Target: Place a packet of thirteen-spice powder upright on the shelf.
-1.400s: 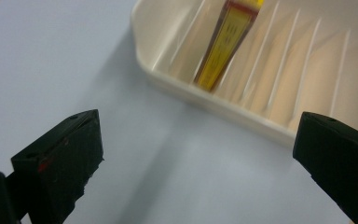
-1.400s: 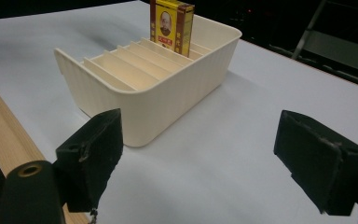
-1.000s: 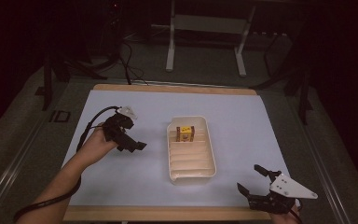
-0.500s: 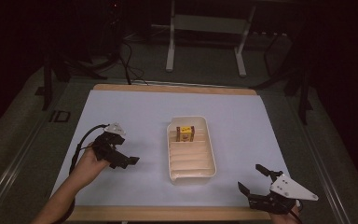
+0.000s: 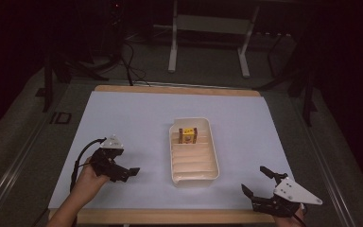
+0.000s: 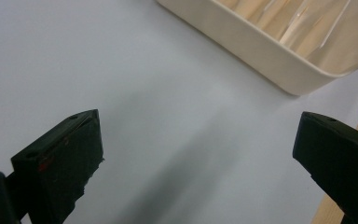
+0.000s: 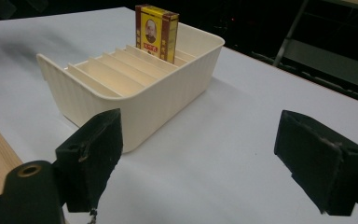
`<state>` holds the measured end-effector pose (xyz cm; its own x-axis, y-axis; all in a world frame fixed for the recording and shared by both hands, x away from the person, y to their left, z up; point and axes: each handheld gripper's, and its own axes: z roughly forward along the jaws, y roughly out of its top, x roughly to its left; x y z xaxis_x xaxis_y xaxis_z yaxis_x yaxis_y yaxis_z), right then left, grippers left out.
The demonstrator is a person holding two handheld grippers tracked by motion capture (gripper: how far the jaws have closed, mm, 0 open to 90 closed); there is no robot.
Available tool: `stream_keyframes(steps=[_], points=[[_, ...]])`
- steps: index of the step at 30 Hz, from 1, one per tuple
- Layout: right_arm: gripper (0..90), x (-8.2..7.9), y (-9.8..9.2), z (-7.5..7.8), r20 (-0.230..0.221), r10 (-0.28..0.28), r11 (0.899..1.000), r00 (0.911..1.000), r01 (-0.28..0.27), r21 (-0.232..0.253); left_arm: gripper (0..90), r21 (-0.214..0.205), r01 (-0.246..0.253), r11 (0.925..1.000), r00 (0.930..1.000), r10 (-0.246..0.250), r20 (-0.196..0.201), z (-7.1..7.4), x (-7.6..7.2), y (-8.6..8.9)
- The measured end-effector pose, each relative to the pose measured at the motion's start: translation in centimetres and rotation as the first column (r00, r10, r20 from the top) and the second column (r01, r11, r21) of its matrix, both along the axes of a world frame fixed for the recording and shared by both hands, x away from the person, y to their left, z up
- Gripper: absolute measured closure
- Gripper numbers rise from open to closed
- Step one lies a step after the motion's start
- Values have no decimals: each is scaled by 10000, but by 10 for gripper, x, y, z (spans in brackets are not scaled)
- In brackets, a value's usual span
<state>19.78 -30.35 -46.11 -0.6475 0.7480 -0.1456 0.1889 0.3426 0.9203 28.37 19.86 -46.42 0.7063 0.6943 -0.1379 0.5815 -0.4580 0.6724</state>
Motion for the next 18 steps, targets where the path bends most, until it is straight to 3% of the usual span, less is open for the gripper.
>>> stream_keyframes(steps=[3,6,11,13,18], points=[[154,0,0,0,27,-9,10000,10000,9,-43,17,-47,-242,9997,9997,243,41,-2,-5,2],[154,0,1,0,116,-30,9998,9999,32,-173,17,-230,-131,9997,9996,136,240,-7,-13,3],[154,-1,1,0,101,-43,9999,9999,45,-113,17,-450,-529,9976,9981,542,295,-12,-21,5],[154,-1,1,0,91,-31,10000,10000,32,-84,18,-478,-897,9948,9946,920,477,-14,-27,6],[154,-1,1,0,124,8,9999,9999,-7,-121,18,-637,-1134,9915,9911,1173,624,-17,-34,9]])
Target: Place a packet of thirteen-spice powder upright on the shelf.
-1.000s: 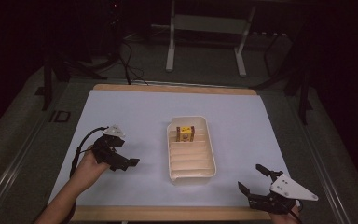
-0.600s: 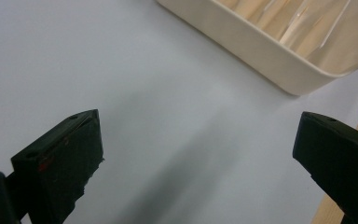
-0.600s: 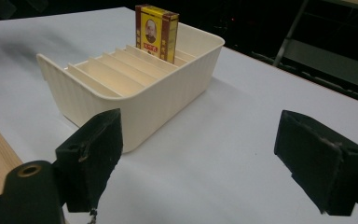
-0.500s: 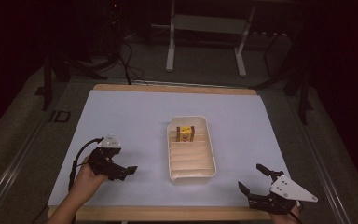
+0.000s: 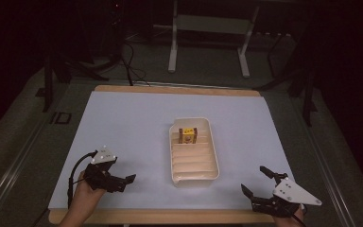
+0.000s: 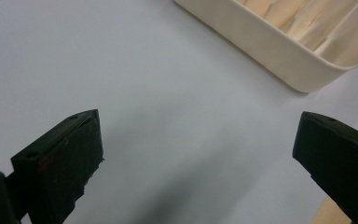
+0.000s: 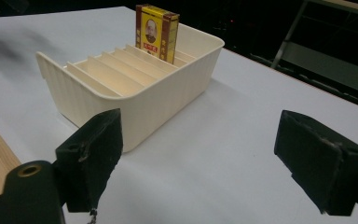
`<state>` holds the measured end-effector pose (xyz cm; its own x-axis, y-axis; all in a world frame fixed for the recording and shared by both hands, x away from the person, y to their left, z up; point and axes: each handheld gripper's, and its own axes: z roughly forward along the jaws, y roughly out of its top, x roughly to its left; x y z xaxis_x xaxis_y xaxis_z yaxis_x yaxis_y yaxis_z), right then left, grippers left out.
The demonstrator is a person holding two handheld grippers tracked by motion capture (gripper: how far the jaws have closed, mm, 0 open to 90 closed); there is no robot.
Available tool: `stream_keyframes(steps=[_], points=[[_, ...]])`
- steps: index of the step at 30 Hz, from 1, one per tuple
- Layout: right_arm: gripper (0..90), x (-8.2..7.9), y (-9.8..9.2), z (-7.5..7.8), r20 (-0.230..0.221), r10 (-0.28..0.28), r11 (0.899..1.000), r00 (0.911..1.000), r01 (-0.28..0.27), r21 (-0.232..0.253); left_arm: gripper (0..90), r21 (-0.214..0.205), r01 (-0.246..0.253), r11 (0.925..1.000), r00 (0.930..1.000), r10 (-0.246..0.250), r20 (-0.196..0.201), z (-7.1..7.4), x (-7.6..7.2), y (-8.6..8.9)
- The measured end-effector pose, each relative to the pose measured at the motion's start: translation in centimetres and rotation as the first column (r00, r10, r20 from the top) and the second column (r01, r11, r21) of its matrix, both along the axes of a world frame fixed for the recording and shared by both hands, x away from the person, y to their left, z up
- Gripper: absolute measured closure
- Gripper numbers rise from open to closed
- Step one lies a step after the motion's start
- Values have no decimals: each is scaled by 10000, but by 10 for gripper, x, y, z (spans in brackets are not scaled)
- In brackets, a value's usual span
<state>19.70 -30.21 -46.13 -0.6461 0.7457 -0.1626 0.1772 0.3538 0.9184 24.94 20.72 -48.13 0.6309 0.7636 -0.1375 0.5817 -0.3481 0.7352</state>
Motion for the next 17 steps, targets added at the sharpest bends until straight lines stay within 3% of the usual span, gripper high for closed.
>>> stream_keyframes(steps=[2,6,9,17], points=[[154,0,0,0,8,1,10000,10000,-1,16,18,-74,-106,9999,9999,106,-19,-3,-2,0],[154,0,-1,0,-6,75,9999,10000,-75,82,17,462,-156,9988,9998,150,139,-6,-4,-6],[154,0,-1,1,-4,99,9999,10000,-99,109,18,280,-187,9994,9997,182,175,-6,-4,-6],[154,1,-1,0,-5,55,10000,10000,-55,70,17,409,-110,9991,9999,107,72,-11,-2,-8]])
